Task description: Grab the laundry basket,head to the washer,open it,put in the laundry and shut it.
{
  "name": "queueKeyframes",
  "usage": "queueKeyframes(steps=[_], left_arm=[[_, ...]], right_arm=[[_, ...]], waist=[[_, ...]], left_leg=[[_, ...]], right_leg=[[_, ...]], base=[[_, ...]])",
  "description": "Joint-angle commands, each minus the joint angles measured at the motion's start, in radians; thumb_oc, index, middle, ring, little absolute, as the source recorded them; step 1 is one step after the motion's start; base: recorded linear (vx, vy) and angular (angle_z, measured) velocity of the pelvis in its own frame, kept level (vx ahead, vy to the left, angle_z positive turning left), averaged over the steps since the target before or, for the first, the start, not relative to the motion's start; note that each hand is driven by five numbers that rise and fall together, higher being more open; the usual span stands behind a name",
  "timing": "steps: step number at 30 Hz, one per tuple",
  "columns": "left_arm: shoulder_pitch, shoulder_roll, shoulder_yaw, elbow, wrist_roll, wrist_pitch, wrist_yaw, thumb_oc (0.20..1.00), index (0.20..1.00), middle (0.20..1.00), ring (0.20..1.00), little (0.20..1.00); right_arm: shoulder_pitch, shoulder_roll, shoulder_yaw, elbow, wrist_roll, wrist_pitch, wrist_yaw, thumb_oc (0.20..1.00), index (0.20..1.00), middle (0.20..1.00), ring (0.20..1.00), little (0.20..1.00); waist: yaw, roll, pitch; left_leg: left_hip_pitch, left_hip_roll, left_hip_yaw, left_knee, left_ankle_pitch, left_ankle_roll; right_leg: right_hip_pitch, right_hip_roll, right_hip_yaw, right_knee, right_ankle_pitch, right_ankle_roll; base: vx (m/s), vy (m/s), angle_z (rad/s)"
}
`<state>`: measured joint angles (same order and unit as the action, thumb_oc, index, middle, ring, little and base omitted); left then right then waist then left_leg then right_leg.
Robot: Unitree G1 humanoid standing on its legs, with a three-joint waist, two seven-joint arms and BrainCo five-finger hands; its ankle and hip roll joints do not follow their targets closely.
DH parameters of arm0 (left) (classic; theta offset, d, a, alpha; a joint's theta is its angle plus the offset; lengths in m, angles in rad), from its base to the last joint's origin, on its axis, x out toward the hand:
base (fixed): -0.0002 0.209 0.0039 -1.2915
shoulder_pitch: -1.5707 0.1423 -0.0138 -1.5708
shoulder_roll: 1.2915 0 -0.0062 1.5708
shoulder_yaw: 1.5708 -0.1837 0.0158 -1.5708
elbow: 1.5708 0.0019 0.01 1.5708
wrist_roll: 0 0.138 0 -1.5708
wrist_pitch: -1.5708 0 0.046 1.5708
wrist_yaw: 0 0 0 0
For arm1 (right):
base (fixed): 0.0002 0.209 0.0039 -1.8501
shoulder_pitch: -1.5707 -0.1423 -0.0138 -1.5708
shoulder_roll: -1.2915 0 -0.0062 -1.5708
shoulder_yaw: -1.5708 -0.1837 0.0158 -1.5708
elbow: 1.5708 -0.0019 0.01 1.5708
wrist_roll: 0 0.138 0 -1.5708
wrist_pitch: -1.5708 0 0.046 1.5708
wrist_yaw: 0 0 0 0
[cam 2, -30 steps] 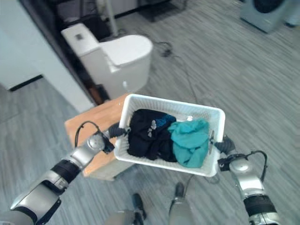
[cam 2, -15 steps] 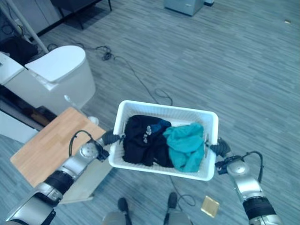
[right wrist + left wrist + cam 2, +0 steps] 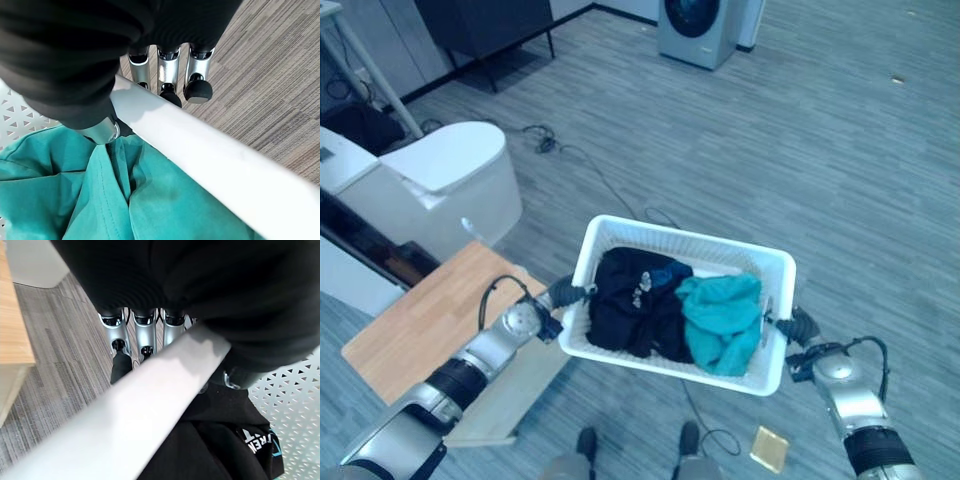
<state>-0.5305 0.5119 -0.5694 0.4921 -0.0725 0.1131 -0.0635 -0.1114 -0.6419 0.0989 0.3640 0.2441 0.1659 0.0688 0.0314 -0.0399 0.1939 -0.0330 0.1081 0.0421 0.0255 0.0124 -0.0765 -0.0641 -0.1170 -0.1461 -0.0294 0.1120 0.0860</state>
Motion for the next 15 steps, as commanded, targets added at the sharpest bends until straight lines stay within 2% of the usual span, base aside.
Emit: queueKeyframes(steps=[1,6,8,9,11,12,13,14,15], left_arm=[[-0.087,0.036,0.031,0.018,-0.024,-0.075,0.006,0.200,0.200,0.200,0.200,0.200],[-0.134,0.015,0.007,0.044,-0.018,-0.074,0.008,0.200,0.200,0.200,0.200,0.200],[-0.150,0.016,0.001,0.056,-0.008,-0.073,0.012,0.200,0.200,0.200,0.200,0.200],[-0.151,0.020,0.002,0.061,-0.005,-0.073,0.009,0.200,0.200,0.200,0.200,0.200],[-0.149,0.028,0.009,0.055,-0.008,-0.072,0.009,0.200,0.200,0.200,0.200,0.200],[-0.145,0.033,0.027,0.050,-0.018,-0.070,0.011,0.200,0.200,0.200,0.200,0.200],[-0.140,0.038,0.041,0.045,-0.025,-0.071,0.016,0.200,0.200,0.200,0.200,0.200],[-0.139,0.038,0.041,0.044,-0.025,-0.071,0.015,0.200,0.200,0.200,0.200,0.200],[-0.137,0.034,0.045,0.046,-0.035,-0.070,0.023,0.200,0.200,0.200,0.200,0.200]], right_arm=[[-0.001,-0.109,-0.115,-0.051,0.080,-0.090,0.005,0.200,0.200,0.200,0.200,0.200],[0.040,-0.117,-0.150,-0.073,0.098,-0.097,-0.002,0.200,0.200,0.200,0.200,0.200],[0.057,-0.119,-0.153,-0.098,0.105,-0.098,0.004,0.200,0.200,0.200,0.200,0.200],[0.080,-0.117,-0.159,-0.122,0.116,-0.100,0.010,0.200,0.200,0.200,0.200,0.200],[0.093,-0.117,-0.165,-0.141,0.118,-0.099,0.012,0.200,0.200,0.200,0.200,0.200],[0.119,-0.113,-0.168,-0.181,0.135,-0.098,0.021,0.200,0.200,0.200,0.200,0.200],[0.137,-0.116,-0.174,-0.206,0.146,-0.101,0.026,0.200,0.200,0.200,0.200,0.200],[0.139,-0.115,-0.175,-0.208,0.146,-0.100,0.026,0.200,0.200,0.200,0.200,0.200],[0.152,-0.115,-0.178,-0.217,0.155,-0.101,0.022,0.200,0.200,0.200,0.200,0.200]], waist=[[-0.005,-0.002,-0.049],[-0.024,0.001,-0.037],[-0.033,-0.002,-0.032],[-0.036,-0.010,-0.026],[-0.035,-0.017,-0.016],[-0.032,-0.027,0.001],[-0.031,-0.029,0.007],[-0.031,-0.027,0.007],[-0.029,-0.024,0.014]], left_leg=[[-0.067,-0.027,-0.028,0.016,0.019,0.029],[-0.083,-0.002,-0.034,0.024,0.041,0.009],[-0.087,0.021,-0.035,0.041,0.042,0.003],[-0.094,0.045,-0.034,0.087,0.040,-0.003],[-0.112,0.057,-0.037,0.149,0.031,-0.006],[-0.149,0.066,-0.057,0.254,0.044,0.013],[-0.171,0.058,-0.068,0.310,0.030,0.030],[-0.175,0.059,-0.070,0.320,0.024,0.031],[-0.199,0.041,-0.077,0.345,0.020,0.048]], right_leg=[[0.075,0.047,-0.009,0.090,-0.205,-0.020],[0.072,0.065,-0.011,0.098,-0.217,-0.034],[0.068,0.082,-0.007,0.126,-0.233,-0.046],[0.072,0.100,0.002,0.141,-0.242,-0.057],[0.078,0.113,0.016,0.145,-0.242,-0.064],[0.079,0.129,0.041,0.150,-0.237,-0.075],[0.084,0.136,0.052,0.146,-0.237,-0.079],[0.084,0.138,0.052,0.146,-0.238,-0.078],[0.089,0.140,0.052,0.141,-0.237,-0.079]], base=[[-0.02,-0.065,-0.02],[-0.03,-0.092,0.00],[0.00,-0.174,0.05],[0.01,-0.279,0.02],[0.00,-0.229,-0.02],[0.01,-0.206,-0.17],[0.01,-0.201,-0.30],[0.02,-0.096,-0.31],[0.06,-0.046,-0.21]])
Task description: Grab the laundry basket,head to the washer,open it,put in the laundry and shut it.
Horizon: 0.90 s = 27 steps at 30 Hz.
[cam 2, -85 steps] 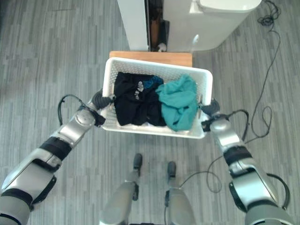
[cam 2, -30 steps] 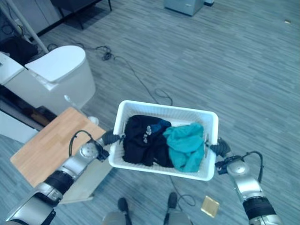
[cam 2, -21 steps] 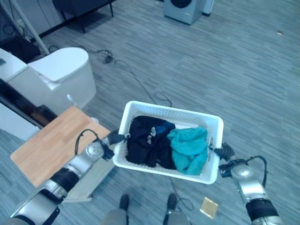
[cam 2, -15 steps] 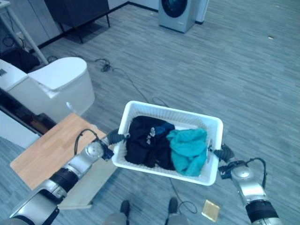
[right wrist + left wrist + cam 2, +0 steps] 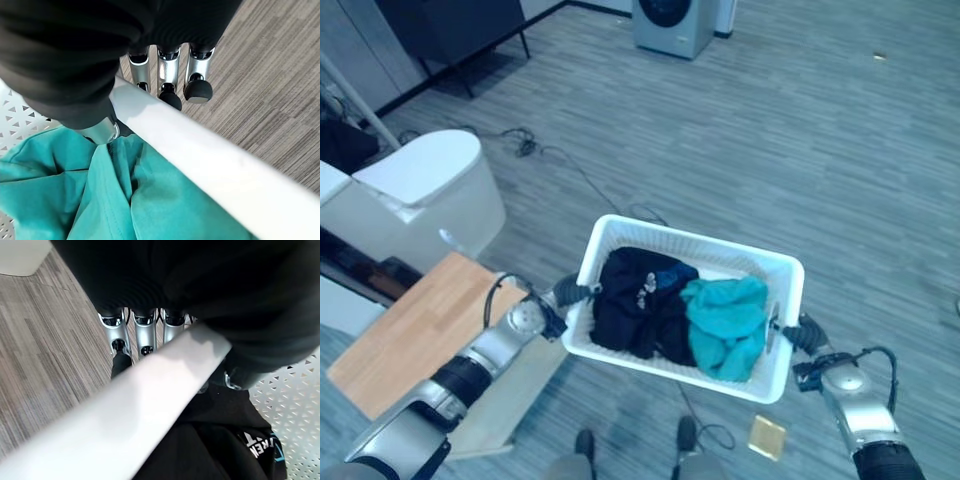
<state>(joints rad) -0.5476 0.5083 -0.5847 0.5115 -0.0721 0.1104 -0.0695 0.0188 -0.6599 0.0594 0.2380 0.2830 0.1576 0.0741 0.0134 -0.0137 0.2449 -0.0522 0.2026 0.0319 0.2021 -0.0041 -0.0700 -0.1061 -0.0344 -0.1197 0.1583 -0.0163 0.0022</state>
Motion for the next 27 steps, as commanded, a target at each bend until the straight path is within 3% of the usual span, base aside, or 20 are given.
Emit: queueKeyframes(steps=[1,2,3,4,8,11,12,14,15,16,17,18,19,20,21,22,23,24,25,27], left_arm=[[-0.122,0.036,0.070,0.030,-0.042,-0.069,0.037,0.200,0.200,0.200,0.200,0.200],[-0.123,0.036,0.070,0.029,-0.042,-0.068,0.037,0.200,0.200,0.200,0.200,0.200],[-0.119,0.042,0.077,0.026,-0.043,-0.071,0.040,0.200,0.200,0.200,0.200,0.200],[-0.111,0.054,0.082,0.025,-0.044,-0.074,0.043,0.200,0.200,0.200,0.200,0.200],[-0.091,0.075,0.092,0.028,-0.054,-0.081,0.050,0.200,0.200,0.200,0.200,0.200],[-0.026,0.090,0.137,-0.009,-0.055,-0.083,0.048,0.200,0.200,0.200,0.200,0.200],[0.003,0.093,0.152,-0.030,-0.055,-0.084,0.046,0.200,0.200,0.200,0.200,0.200],[0.021,0.102,0.167,-0.032,-0.051,-0.087,0.048,0.200,0.200,0.200,0.200,0.200],[0.045,0.109,0.184,-0.039,-0.053,-0.090,0.045,0.200,0.200,0.200,0.200,0.200],[0.083,0.119,0.197,-0.064,-0.047,-0.095,0.041,0.200,0.200,0.200,0.200,0.200],[0.084,0.120,0.198,-0.065,-0.047,-0.095,0.041,0.200,0.200,0.200,0.200,0.200],[0.106,0.130,0.204,-0.074,-0.052,-0.094,0.041,0.200,0.200,0.200,0.200,0.200],[0.111,0.132,0.205,-0.081,-0.055,-0.094,0.042,0.200,0.200,0.200,0.200,0.200],[0.111,0.132,0.206,-0.081,-0.055,-0.094,0.042,0.200,0.200,0.200,0.200,0.200],[0.113,0.138,0.209,-0.099,-0.053,-0.092,0.045,0.200,0.200,0.200,0.200,0.200],[0.113,0.138,0.210,-0.100,-0.053,-0.091,0.045,0.200,0.200,0.200,0.200,0.200],[0.105,0.129,0.212,-0.101,-0.047,-0.085,0.051,0.200,0.200,0.200,0.200,0.200],[0.105,0.128,0.213,-0.101,-0.047,-0.085,0.051,0.200,0.200,0.200,0.200,0.200],[0.090,0.110,0.205,-0.104,-0.044,-0.081,0.048,0.200,0.200,0.200,0.200,0.200],[0.084,0.100,0.200,-0.104,-0.045,-0.079,0.048,0.200,0.200,0.200,0.200,0.200]], right_arm=[[0.025,-0.091,-0.138,-0.106,0.125,-0.089,0.015,0.200,0.200,0.200,0.200,0.200],[0.025,-0.091,-0.138,-0.107,0.125,-0.089,0.015,0.200,0.200,0.200,0.200,0.200],[0.022,-0.090,-0.133,-0.114,0.129,-0.090,0.020,0.200,0.200,0.200,0.200,0.200],[0.008,-0.086,-0.118,-0.112,0.133,-0.093,0.022,0.200,0.200,0.200,0.200,0.200],[-0.080,-0.049,-0.041,-0.050,0.132,-0.107,-0.001,0.200,0.200,0.200,0.200,0.200],[-0.113,-0.010,0.002,-0.043,0.113,-0.101,0.007,0.200,0.200,0.200,0.200,0.200],[-0.108,0.015,0.004,-0.061,0.098,-0.099,0.008,0.200,0.200,0.200,0.200,0.200],[-0.105,0.032,0.009,-0.071,0.094,-0.100,0.014,0.200,0.200,0.200,0.200,0.200],[-0.104,0.047,0.014,-0.078,0.088,-0.102,0.019,0.200,0.200,0.200,0.200,0.200],[-0.104,0.074,0.027,-0.077,0.068,-0.105,0.033,0.200,0.200,0.200,0.200,0.200],[-0.104,0.074,0.027,-0.078,0.068,-0.105,0.033,0.200,0.200,0.200,0.200,0.200],[-0.120,0.085,0.046,-0.057,0.057,-0.105,0.037,0.200,0.200,0.200,0.200,0.200],[-0.132,0.085,0.051,-0.052,0.045,-0.099,0.037,0.200,0.200,0.200,0.200,0.200],[-0.133,0.085,0.051,-0.052,0.045,-0.099,0.037,0.200,0.200,0.200,0.200,0.200],[-0.141,0.093,0.047,-0.049,0.034,-0.099,0.041,0.200,0.200,0.200,0.200,0.200],[-0.141,0.093,0.047,-0.049,0.033,-0.099,0.041,0.200,0.200,0.200,0.200,0.200],[-0.142,0.103,0.035,-0.042,0.039,-0.099,0.035,0.200,0.200,0.200,0.200,0.200],[-0.142,0.103,0.035,-0.042,0.039,-0.099,0.035,0.200,0.200,0.200,0.200,0.200],[-0.129,0.102,0.013,-0.033,0.038,-0.095,0.025,0.200,0.200,0.200,0.200,0.200],[-0.122,0.099,0.003,-0.031,0.040,-0.092,0.023,0.200,0.200,0.200,0.200,0.200]], waist=[[0.001,-0.047,-0.025],[-0.001,-0.048,-0.027],[0.011,-0.046,-0.024],[0.034,-0.034,-0.023],[0.095,-0.047,-0.018],[0.123,-0.048,-0.046],[0.128,-0.062,-0.067],[0.135,-0.081,-0.081],[0.142,-0.099,-0.091],[0.150,-0.127,-0.100],[0.152,-0.124,-0.103],[0.147,-0.124,-0.109],[0.142,-0.112,-0.111],[0.142,-0.112,-0.111],[0.126,-0.088,-0.107],[0.124,-0.090,-0.106],[0.104,-0.065,-0.096],[0.103,-0.063,-0.096],[0.070,-0.037,-0.088],[0.046,-0.026,-0.086]], left_leg=[[-0.228,-0.125,-0.088,0.159,0.007,0.049],[-0.231,-0.126,-0.089,0.156,0.012,0.050],[-0.251,-0.179,-0.111,0.121,0.011,0.053],[-0.284,-0.221,-0.135,0.026,0.069,0.037],[-0.348,-0.253,-0.119,-0.160,0.137,0.022],[-0.337,-0.234,-0.056,-0.182,0.152,0.039],[-0.332,-0.240,-0.037,-0.136,0.181,0.053],[-0.331,-0.249,-0.027,-0.106,0.164,0.061],[-0.324,-0.261,-0.017,-0.086,0.146,0.069],[-0.294,-0.286,0.017,-0.063,0.100,0.095],[-0.296,-0.281,0.018,-0.065,0.104,0.095],[-0.246,-0.292,0.030,-0.079,0.068,0.124],[-0.223,-0.287,0.031,-0.088,0.054,0.136],[-0.223,-0.287,0.031,-0.088,0.054,0.136],[-0.172,-0.283,0.027,-0.097,0.025,0.160],[-0.171,-0.286,0.026,-0.096,0.024,0.161],[-0.100,-0.283,0.001,-0.112,0.001,0.170],[-0.102,-0.281,0.000,-0.114,0.004,0.169],[-0.034,-0.278,-0.039,-0.124,-0.023,0.162],[-0.015,-0.274,-0.065,-0.118,-0.037,0.155]], right_leg=[[0.140,0.061,0.036,-0.053,-0.116,0.008],[0.136,0.059,0.035,-0.054,-0.114,0.009],[0.143,0.068,0.049,-0.056,-0.120,0.009],[0.160,0.094,0.068,-0.058,-0.136,0.011],[0.226,0.118,0.126,-0.045,-0.196,0.003],[0.289,0.116,0.173,-0.040,-0.243,0.007],[0.316,0.092,0.172,-0.024,-0.238,0.014],[0.318,0.075,0.179,0.000,-0.228,0.030],[0.318,0.056,0.181,0.029,-0.194,0.053],[0.298,0.023,0.181,0.154,-0.032,0.120],[0.294,0.027,0.184,0.153,-0.028,0.120],[0.243,0.021,0.180,0.291,0.075,0.165],[0.214,0.023,0.175,0.354,0.117,0.184],[0.214,0.023,0.175,0.355,0.116,0.184],[0.156,0.011,0.152,0.456,0.151,0.193],[0.155,0.008,0.151,0.461,0.147,0.193],[0.061,-0.007,0.126,0.528,0.082,0.158],[0.059,-0.005,0.125,0.528,0.084,0.157],[-0.034,-0.016,0.096,0.477,-0.013,0.121],[-0.060,-0.013,0.084,0.422,-0.047,0.107]], base=[[0.06,-0.050,-0.12],[0.10,-0.019,-0.02],[0.22,-0.002,-0.17],[0.23,-0.007,-0.29],[0.43,-0.007,-0.68],[0.55,0.099,-0.30],[0.55,0.132,-0.50],[0.46,0.103,-0.46],[0.73,0.166,-0.30],[0.54,0.128,-0.34],[0.63,0.166,-0.52],[0.37,0.126,-0.48],[0.38,0.125,-0.35],[0.37,0.147,-0.05],[0.26,0.100,-0.03],[0.51,0.191,-0.07],[0.24,0.088,0.07],[0.51,0.105,0.20],[0.26,0.010,0.32],[0.31,-0.036,0.65]])
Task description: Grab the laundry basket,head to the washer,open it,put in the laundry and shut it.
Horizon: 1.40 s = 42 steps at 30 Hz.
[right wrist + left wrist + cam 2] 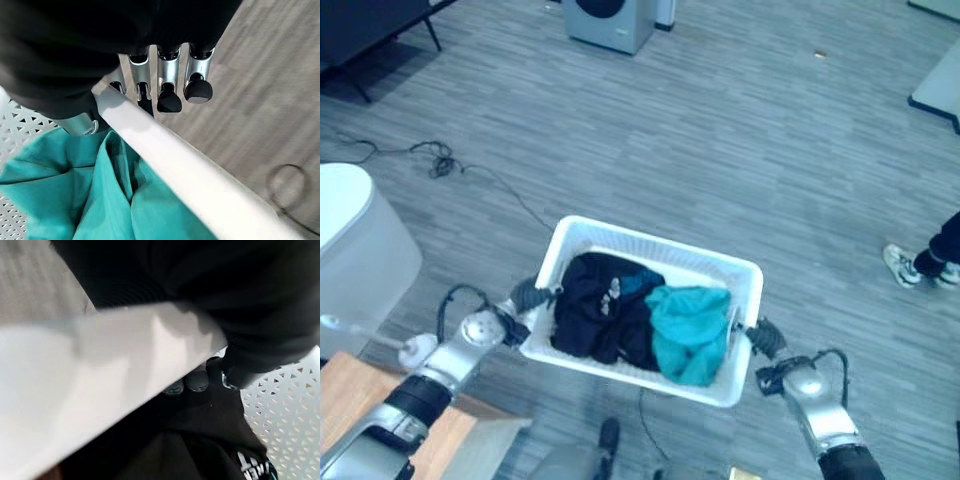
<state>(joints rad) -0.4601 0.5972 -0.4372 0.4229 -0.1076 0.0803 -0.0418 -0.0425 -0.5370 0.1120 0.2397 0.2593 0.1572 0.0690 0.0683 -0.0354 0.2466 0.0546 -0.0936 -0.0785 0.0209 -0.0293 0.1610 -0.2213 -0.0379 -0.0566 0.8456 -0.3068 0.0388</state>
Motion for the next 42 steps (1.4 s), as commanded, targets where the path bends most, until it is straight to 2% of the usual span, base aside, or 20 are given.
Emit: queueKeyframes(steps=[1,2,3,6,8,12,13,15,16,17,19,22,27,28,29,31,32,34,37,42], left_arm=[[-0.005,0.005,0.052,-0.016,-0.011,-0.045,0.021,0.200,0.200,0.200,0.200,0.200],[-0.012,-0.007,0.046,-0.005,-0.011,-0.046,0.025,0.200,0.200,0.200,0.200,0.200],[-0.013,-0.008,0.045,-0.003,-0.011,-0.047,0.025,0.200,0.200,0.200,0.200,0.200],[-0.037,-0.031,0.034,0.033,0.002,-0.050,0.040,0.200,0.200,0.200,0.200,0.200],[-0.041,-0.041,0.035,0.046,0.021,-0.054,0.044,0.200,0.200,0.200,0.200,0.200],[-0.042,-0.046,0.026,0.058,0.033,-0.057,0.040,0.200,0.200,0.200,0.200,0.200],[-0.043,-0.053,0.027,0.059,0.034,-0.059,0.038,0.200,0.200,0.200,0.200,0.200],[-0.031,-0.062,0.030,0.057,0.037,-0.060,0.036,0.200,0.200,0.200,0.200,0.200],[-0.026,-0.071,0.033,0.059,0.032,-0.062,0.037,0.200,0.200,0.200,0.200,0.200],[-0.022,-0.073,0.031,0.055,0.023,-0.062,0.036,0.200,0.200,0.200,0.200,0.200],[-0.013,-0.055,0.037,0.027,0.011,-0.049,0.031,0.200,0.200,0.200,0.200,0.200],[-0.025,-0.042,0.046,0.002,0.008,-0.048,0.036,0.200,0.200,0.200,0.200,0.200],[-0.026,-0.042,0.045,0.002,0.008,-0.047,0.036,0.200,0.200,0.200,0.200,0.200],[-0.126,-0.093,-0.016,0.018,0.009,-0.050,0.033,0.200,0.200,0.200,0.200,0.200],[-0.128,-0.094,-0.018,0.020,0.009,-0.051,0.033,0.200,0.200,0.200,0.200,0.200],[-0.140,-0.102,-0.033,0.037,0.012,-0.054,0.036,0.200,0.200,0.200,0.200,0.200],[-0.128,-0.099,-0.031,0.041,0.010,-0.056,0.033,0.200,0.200,0.200,0.200,0.200],[-0.118,-0.095,-0.033,0.035,0.007,-0.057,0.026,0.200,0.200,0.200,0.200,0.200],[-0.110,-0.089,-0.035,0.035,0.012,-0.060,0.027,0.200,0.200,0.200,0.200,0.200],[-0.100,-0.069,-0.033,0.030,0.010,-0.064,0.026,0.200,0.200,0.200,0.200,0.200]], right_arm=[[-0.053,-0.028,-0.059,-0.028,0.061,-0.087,0.028,0.200,0.200,0.200,0.200,0.200],[-0.050,-0.039,-0.065,-0.022,0.069,-0.085,0.022,0.200,0.200,0.200,0.200,0.200],[-0.050,-0.040,-0.065,-0.021,0.069,-0.085,0.022,0.200,0.200,0.200,0.200,0.200],[-0.058,-0.050,-0.069,-0.008,0.088,-0.079,0.019,0.200,0.200,0.200,0.200,0.200],[-0.060,-0.056,-0.072,-0.005,0.087,-0.073,0.023,0.200,0.200,0.200,0.200,0.200],[-0.049,-0.055,-0.078,-0.010,0.085,-0.070,0.032,0.200,0.200,0.200,0.200,0.200],[-0.043,-0.055,-0.081,-0.014,0.085,-0.069,0.029,0.200,0.200,0.200,0.200,0.200],[-0.028,-0.060,-0.082,-0.031,0.079,-0.067,0.038,0.200,0.200,0.200,0.200,0.200],[-0.026,-0.061,-0.074,-0.032,0.079,-0.072,0.037,0.200,0.200,0.200,0.200,0.200],[-0.020,-0.065,-0.076,-0.039,0.081,-0.071,0.031,0.200,0.200,0.200,0.200,0.200],[-0.010,-0.061,-0.079,-0.054,0.105,-0.078,0.017,0.200,0.200,0.200,0.200,0.200],[-0.003,-0.063,-0.086,-0.054,0.118,-0.091,-0.014,0.200,0.200,0.200,0.200,0.200],[-0.002,-0.063,-0.087,-0.053,0.118,-0.092,-0.014,0.200,0.200,0.200,0.200,0.200],[0.054,-0.067,-0.127,-0.082,0.130,-0.098,-0.037,0.200,0.200,0.200,0.200,0.200],[0.055,-0.066,-0.129,-0.083,0.130,-0.098,-0.036,0.200,0.200,0.200,0.200,0.200],[0.050,-0.060,-0.126,-0.081,0.128,-0.107,-0.037,0.200,0.200,0.200,0.200,0.200],[0.038,-0.048,-0.116,-0.069,0.126,-0.113,-0.035,0.200,0.200,0.200,0.200,0.200],[0.023,-0.031,-0.093,-0.054,0.123,-0.115,-0.029,0.200,0.200,0.200,0.200,0.200],[0.024,-0.019,-0.085,-0.044,0.110,-0.114,-0.027,0.200,0.200,0.200,0.200,0.200],[0.016,-0.016,-0.071,-0.039,0.103,-0.114,-0.016,0.200,0.200,0.200,0.200,0.200]], waist=[[-0.024,0.000,-0.089],[-0.052,-0.007,-0.081],[-0.053,-0.002,-0.079],[-0.080,-0.007,-0.065],[-0.100,0.011,-0.059],[-0.122,0.006,-0.085],[-0.131,-0.006,-0.097],[-0.139,0.004,-0.127],[-0.145,0.020,-0.140],[-0.149,0.028,-0.143],[-0.137,0.010,-0.141],[-0.105,-0.014,-0.120],[-0.103,-0.010,-0.119],[-0.065,-0.033,-0.072],[-0.064,-0.038,-0.073],[-0.034,-0.033,-0.064],[0.000,-0.023,-0.059],[0.010,-0.017,-0.061],[0.011,-0.013,-0.079],[0.023,-0.019,-0.096]], left_leg=[[-0.098,0.021,0.032,0.067,-0.033,-0.083],[-0.058,0.013,0.001,0.088,-0.088,-0.098],[-0.055,0.017,-0.002,0.092,-0.094,-0.098],[0.013,0.014,-0.039,0.116,-0.168,-0.114],[0.090,0.038,-0.066,0.135,-0.223,-0.130],[0.167,0.058,-0.086,0.132,-0.241,-0.149],[0.180,0.054,-0.094,0.136,-0.234,-0.154],[0.196,0.097,-0.082,0.166,-0.199,-0.180],[0.191,0.133,-0.071,0.216,-0.135,-0.201],[0.154,0.182,-0.039,0.321,-0.029,-0.213],[0.027,0.267,0.049,0.573,0.089,-0.193],[-0.097,0.326,0.114,0.755,0.133,-0.168],[-0.100,0.331,0.112,0.763,0.128,-0.169],[-0.305,0.287,0.228,0.414,0.035,-0.191],[-0.299,0.280,0.232,0.398,0.046,-0.188],[-0.306,0.231,0.184,0.237,0.085,-0.202],[-0.316,0.185,0.087,0.136,0.114,-0.221],[-0.293,0.171,0.044,0.087,0.129,-0.225],[-0.241,0.172,0.068,0.053,0.157,-0.220],[-0.214,0.148,0.071,0.043,0.138,-0.205]], right_leg=[[0.023,-0.011,0.032,-0.343,0.220,0.064],[-0.009,-0.029,0.068,-0.540,0.248,0.072],[0.003,-0.025,0.065,-0.553,0.251,0.072],[-0.080,-0.064,0.118,-0.783,0.358,0.112],[-0.133,-0.080,0.068,-0.899,0.396,0.140],[-0.110,-0.084,0.055,-0.874,0.428,0.146],[-0.103,-0.087,0.071,-0.846,0.469,0.142],[-0.080,-0.068,0.052,-0.810,0.490,0.130],[-0.066,-0.044,0.038,-0.787,0.479,0.114],[-0.045,-0.026,0.020,-0.756,0.459,0.092],[0.024,-0.015,-0.011,-0.756,0.409,0.041],[0.104,0.026,-0.023,-0.772,0.356,-0.021],[0.104,0.031,-0.023,-0.772,0.356,-0.022],[0.223,0.027,-0.062,-0.773,0.266,-0.013],[0.221,0.020,-0.062,-0.774,0.268,-0.012],[0.253,0.030,-0.058,-0.774,0.256,-0.006],[0.283,0.049,-0.037,-0.767,0.234,-0.004],[0.297,0.061,-0.023,-0.752,0.212,-0.005],[0.318,0.058,-0.020,-0.749,0.192,-0.007],[0.334,0.034,-0.017,-0.750,0.182,0.006]], base=[[0.48,-0.170,0.91],[0.37,-0.141,0.69],[0.40,-0.171,0.66],[0.37,-0.160,0.58],[0.54,-0.212,0.55],[0.43,-0.215,0.43],[0.46,-0.331,0.43],[0.46,-0.337,0.47],[0.42,-0.362,0.20],[0.41,-0.409,-0.06],[0.31,-0.446,0.05],[0.23,-0.402,0.01],[0.11,-0.072,-0.05],[0.48,-0.218,0.15],[0.54,-0.207,0.68],[0.26,0.043,0.83],[0.30,0.041,-0.23],[0.30,0.045,-0.76],[0.24,0.058,-0.37],[0.15,0.070,-0.17]])
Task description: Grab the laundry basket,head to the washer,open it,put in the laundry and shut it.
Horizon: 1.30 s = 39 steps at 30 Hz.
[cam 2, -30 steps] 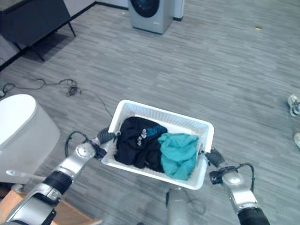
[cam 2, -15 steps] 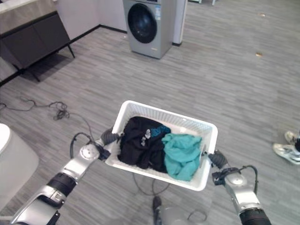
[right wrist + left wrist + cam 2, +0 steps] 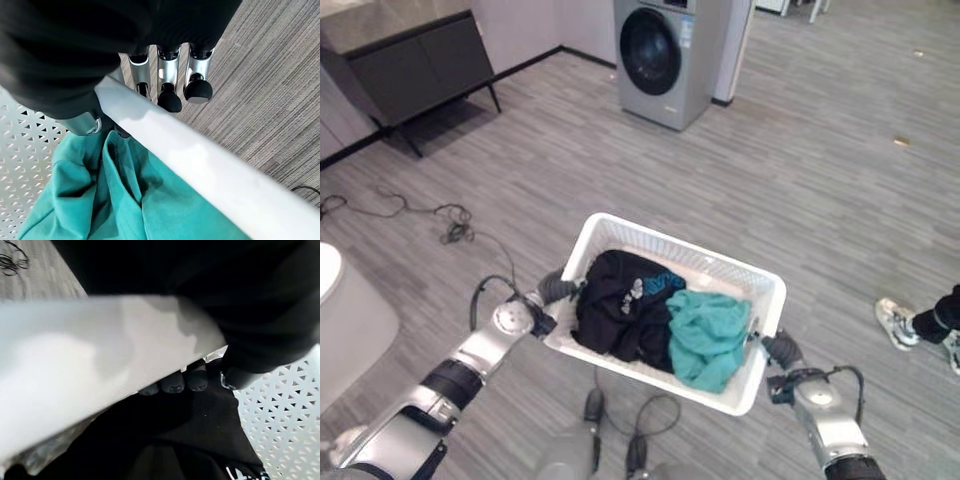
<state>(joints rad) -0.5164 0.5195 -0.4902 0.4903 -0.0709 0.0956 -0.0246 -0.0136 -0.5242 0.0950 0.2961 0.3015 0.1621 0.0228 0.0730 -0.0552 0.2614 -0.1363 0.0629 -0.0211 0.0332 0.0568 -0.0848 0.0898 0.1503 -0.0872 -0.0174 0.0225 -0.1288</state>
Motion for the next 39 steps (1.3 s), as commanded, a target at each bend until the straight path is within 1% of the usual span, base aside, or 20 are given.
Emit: queueKeyframes(steps=[1,2,9,16,18,19,20,22,23,25,26,27,29,32,34,35,36,37,38,39], left_arm=[[-0.042,0.008,0.021,-0.038,-0.029,-0.081,0.009,0.200,0.200,0.200,0.200,0.200],[-0.030,0.016,0.024,-0.055,-0.039,-0.086,0.004,0.200,0.200,0.200,0.200,0.200],[-0.009,0.018,0.030,-0.080,-0.052,-0.092,0.000,0.200,0.200,0.200,0.200,0.200],[0.001,0.035,0.041,-0.100,-0.060,-0.093,0.003,0.200,0.200,0.200,0.200,0.200],[-0.004,0.044,0.038,-0.104,-0.057,-0.086,-0.003,0.200,0.200,0.200,0.200,0.200],[-0.004,0.044,0.038,-0.104,-0.057,-0.086,-0.002,0.200,0.200,0.200,0.200,0.200],[-0.014,0.045,0.036,-0.101,-0.047,-0.078,-0.001,0.200,0.200,0.200,0.200,0.200],[-0.011,0.046,0.039,-0.100,-0.038,-0.069,-0.002,0.200,0.200,0.200,0.200,0.200],[-0.011,0.046,0.039,-0.100,-0.038,-0.069,-0.002,0.200,0.200,0.200,0.200,0.200],[-0.004,0.045,0.040,-0.105,-0.039,-0.063,-0.003,0.200,0.200,0.200,0.200,0.200],[-0.003,0.041,0.038,-0.102,-0.041,-0.062,-0.003,0.200,0.200,0.200,0.200,0.200],[-0.009,0.026,0.025,-0.088,-0.038,-0.059,-0.007,0.200,0.200,0.200,0.200,0.200],[-0.013,0.023,0.022,-0.084,-0.032,-0.056,-0.008,0.200,0.200,0.200,0.200,0.200],[-0.036,0.007,0.001,-0.067,-0.025,-0.055,-0.014,0.200,0.200,0.200,0.200,0.200],[-0.048,-0.007,-0.009,-0.057,-0.021,-0.059,-0.017,0.200,0.200,0.200,0.200,0.200],[-0.057,-0.020,-0.019,-0.051,-0.018,-0.061,-0.015,0.200,0.200,0.200,0.200,0.200],[-0.058,-0.021,-0.019,-0.050,-0.018,-0.062,-0.014,0.200,0.200,0.200,0.200,0.200],[-0.064,-0.025,-0.021,-0.046,-0.015,-0.063,-0.011,0.200,0.200,0.200,0.200,0.200],[-0.067,-0.025,-0.016,-0.038,-0.010,-0.069,-0.003,0.200,0.200,0.200,0.200,0.200],[-0.067,-0.025,-0.016,-0.037,-0.010,-0.070,-0.003,0.200,0.200,0.200,0.200,0.200]], right_arm=[[-0.017,-0.025,-0.050,-0.095,0.059,-0.119,0.031,0.200,0.200,0.200,0.200,0.200],[-0.022,-0.020,-0.047,-0.100,0.056,-0.120,0.037,0.200,0.200,0.200,0.200,0.200],[-0.044,-0.011,-0.029,-0.095,0.039,-0.121,0.042,0.200,0.200,0.200,0.200,0.200],[-0.066,-0.001,-0.028,-0.066,0.043,-0.121,0.037,0.200,0.200,0.200,0.200,0.200],[-0.059,0.008,-0.026,-0.040,0.037,-0.112,0.044,0.200,0.200,0.200,0.200,0.200],[-0.059,0.008,-0.026,-0.040,0.037,-0.112,0.044,0.200,0.200,0.200,0.200,0.200],[-0.047,0.017,-0.031,-0.027,0.035,-0.104,0.049,0.200,0.200,0.200,0.200,0.200],[-0.037,0.025,-0.034,-0.007,0.024,-0.093,0.056,0.200,0.200,0.200,0.200,0.200],[-0.038,0.025,-0.033,-0.007,0.024,-0.093,0.056,0.200,0.200,0.200,0.200,0.200],[-0.016,0.032,-0.047,0.002,0.017,-0.090,0.057,0.200,0.200,0.200,0.200,0.200],[-0.003,0.032,-0.054,0.011,0.017,-0.089,0.061,0.200,0.200,0.200,0.200,0.200],[0.022,0.031,-0.078,0.028,0.023,-0.090,0.055,0.200,0.200,0.200,0.200,0.200],[0.031,0.029,-0.085,0.031,0.020,-0.087,0.055,0.200,0.200,0.200,0.200,0.200],[0.056,0.027,-0.112,0.043,0.030,-0.088,0.045,0.200,0.200,0.200,0.200,0.200],[0.075,0.026,-0.130,0.042,0.039,-0.089,0.045,0.200,0.200,0.200,0.200,0.200],[0.087,0.020,-0.145,0.035,0.048,-0.092,0.045,0.200,0.200,0.200,0.200,0.200],[0.088,0.020,-0.146,0.035,0.048,-0.092,0.045,0.200,0.200,0.200,0.200,0.200],[0.092,0.019,-0.149,0.036,0.052,-0.094,0.047,0.200,0.200,0.200,0.200,0.200],[0.095,0.018,-0.151,0.038,0.057,-0.094,0.051,0.200,0.200,0.200,0.200,0.200],[0.094,0.018,-0.150,0.038,0.057,-0.095,0.051,0.200,0.200,0.200,0.200,0.200]], waist=[[0.021,0.000,-0.112],[0.025,0.002,-0.120],[0.029,-0.004,-0.122],[0.046,-0.029,-0.115],[0.046,-0.030,-0.119],[0.047,-0.030,-0.119],[0.032,-0.027,-0.111],[0.017,-0.019,-0.096],[0.018,-0.020,-0.096],[-0.001,-0.004,-0.078],[-0.015,0.006,-0.073],[-0.048,0.020,-0.060],[-0.061,0.021,-0.056],[-0.093,0.016,-0.049],[-0.111,0.007,-0.048],[-0.127,0.002,-0.047],[-0.128,0.006,-0.045],[-0.137,-0.001,-0.046],[-0.144,-0.005,-0.048],[-0.143,-0.003,-0.047]], left_leg=[[-0.021,-0.013,0.017,0.032,0.046,0.045],[-0.004,-0.025,0.024,0.015,0.034,0.058],[-0.003,-0.043,0.042,0.013,0.002,0.074],[-0.064,-0.072,0.049,0.176,-0.122,0.103],[-0.039,-0.089,0.045,0.178,-0.152,0.134],[-0.040,-0.089,0.046,0.178,-0.152,0.134],[-0.005,-0.104,0.033,0.173,-0.168,0.156],[0.036,-0.104,0.035,0.160,-0.179,0.176],[0.036,-0.105,0.036,0.160,-0.179,0.176],[0.071,-0.098,0.030,0.148,-0.174,0.183],[0.091,-0.094,0.019,0.135,-0.170,0.182],[0.127,-0.096,-0.002,0.114,-0.162,0.176],[0.139,-0.098,-0.008,0.108,-0.162,0.173],[0.174,-0.106,-0.017,0.092,-0.176,0.159],[0.195,-0.111,-0.023,0.088,-0.194,0.143],[0.213,-0.111,-0.033,0.092,-0.221,0.128],[0.216,-0.107,-0.035,0.093,-0.223,0.127],[0.224,-0.110,-0.045,0.096,-0.237,0.120],[0.240,-0.107,-0.059,0.101,-0.262,0.113],[0.241,-0.105,-0.057,0.102,-0.264,0.113]], right_leg=[[0.025,-0.161,0.017,0.113,-0.148,0.177],[0.026,-0.177,0.018,0.113,-0.151,0.186],[0.020,-0.213,0.027,0.077,-0.135,0.211],[0.022,-0.260,0.065,0.099,-0.150,0.232],[-0.020,-0.265,0.081,0.227,-0.152,0.249],[-0.021,-0.265,0.082,0.228,-0.153,0.249],[-0.076,-0.262,0.092,0.362,-0.094,0.262],[-0.143,-0.256,0.097,0.513,-0.022,0.268],[-0.147,-0.256,0.099,0.519,-0.023,0.268],[-0.208,-0.240,0.084,0.641,0.022,0.268],[-0.247,-0.225,0.076,0.689,0.023,0.266],[-0.319,-0.191,0.055,0.729,0.022,0.267],[-0.337,-0.189,0.043,0.721,0.023,0.271],[-0.381,-0.218,0.004,0.612,0.023,0.268],[-0.392,-0.248,-0.004,0.493,0.033,0.271],[-0.389,-0.275,0.012,0.353,0.049,0.277],[-0.380,-0.271,0.008,0.345,0.051,0.277],[-0.383,-0.278,0.042,0.276,0.062,0.284],[-0.366,-0.282,0.107,0.157,0.092,0.298],[-0.363,-0.280,0.107,0.152,0.095,0.298]], base=[[0.20,0.148,-0.13],[0.19,0.149,-0.10],[0.08,0.082,-0.09],[0.12,0.122,-0.08],[0.18,0.201,-0.14],[0.13,0.169,-0.16],[0.13,0.159,-0.12],[0.12,0.147,-0.06],[0.08,0.085,0.12],[0.12,0.090,0.09],[0.19,0.096,0.04],[0.19,0.069,0.27],[0.11,0.020,0.67],[0.14,-0.020,0.55],[0.20,-0.106,0.32],[0.19,-0.126,0.32],[0.21,-0.154,0.42],[0.21,-0.166,0.41],[0.20,-0.165,0.28],[0.25,-0.223,0.25]])
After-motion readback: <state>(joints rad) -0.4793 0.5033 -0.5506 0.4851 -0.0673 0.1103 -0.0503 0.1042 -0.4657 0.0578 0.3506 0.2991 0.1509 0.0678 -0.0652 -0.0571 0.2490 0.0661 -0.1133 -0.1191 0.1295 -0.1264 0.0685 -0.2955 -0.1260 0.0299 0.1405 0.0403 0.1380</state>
